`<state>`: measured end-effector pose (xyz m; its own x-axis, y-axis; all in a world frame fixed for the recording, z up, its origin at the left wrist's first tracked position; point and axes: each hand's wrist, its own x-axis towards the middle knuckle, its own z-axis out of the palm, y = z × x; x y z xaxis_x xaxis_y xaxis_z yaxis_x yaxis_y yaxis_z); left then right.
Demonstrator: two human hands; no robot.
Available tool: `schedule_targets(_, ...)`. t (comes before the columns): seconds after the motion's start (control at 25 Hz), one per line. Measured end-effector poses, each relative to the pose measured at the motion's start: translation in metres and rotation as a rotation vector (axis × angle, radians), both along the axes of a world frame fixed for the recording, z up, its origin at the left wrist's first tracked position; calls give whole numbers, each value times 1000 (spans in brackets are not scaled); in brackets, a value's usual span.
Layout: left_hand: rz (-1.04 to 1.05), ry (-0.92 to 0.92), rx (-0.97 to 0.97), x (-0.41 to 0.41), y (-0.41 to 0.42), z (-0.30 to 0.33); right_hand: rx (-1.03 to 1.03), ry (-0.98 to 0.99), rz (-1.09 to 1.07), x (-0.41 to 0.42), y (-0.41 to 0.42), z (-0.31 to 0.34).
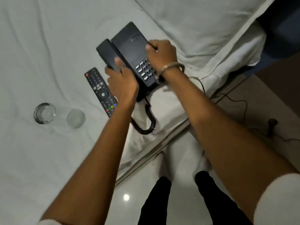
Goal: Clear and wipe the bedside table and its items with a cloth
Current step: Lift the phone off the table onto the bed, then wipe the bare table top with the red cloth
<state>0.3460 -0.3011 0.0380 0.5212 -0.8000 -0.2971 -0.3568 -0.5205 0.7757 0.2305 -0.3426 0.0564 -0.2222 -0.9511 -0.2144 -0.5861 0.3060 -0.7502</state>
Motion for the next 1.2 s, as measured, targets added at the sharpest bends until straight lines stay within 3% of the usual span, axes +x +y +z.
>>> schedule_targets(0.2, -56, -197, 112, -9, -2, -5, 41, 133, 35, 0, 5, -17)
schedule_targets(0.28, -174, -358, -56, -27, 32, 0, -100, 163, -4, -14, 39, -19)
schedule_targets(0.36, -363, -486, -359, -49, 72, -2, -286, 187, -82, -39, 86, -22)
schedule_targets(0.48, -716, -517, -617, -113, 135, -21, -329, 388, -286, -109, 189, -42)
schedule_targets(0.64, -1267, -465, -567, -224, 226, -47, -32, 584, -534, -218, 354, -70)
schedule_targets(0.88, -1974, -415, -661, -402, 384, -70, 275, 734, -1165, -365, 582, -73)
schedule_targets(0.96, -2140, -422, -701, -452, 434, -72, 492, 673, -1403, -404, 646, -74)
schedule_targets(1.04, -2260, -388, -740, -489, 473, -78, 710, 462, -1578, -425, 693, -81)
schedule_targets(1.12, -2319, -391, -760, -512, 498, -90, 825, 279, -1557, -425, 713, -92)
schedule_targets(1.2, -2308, -431, -720, -519, 509, -104, 842, 308, -1415, -413, 713, -102)
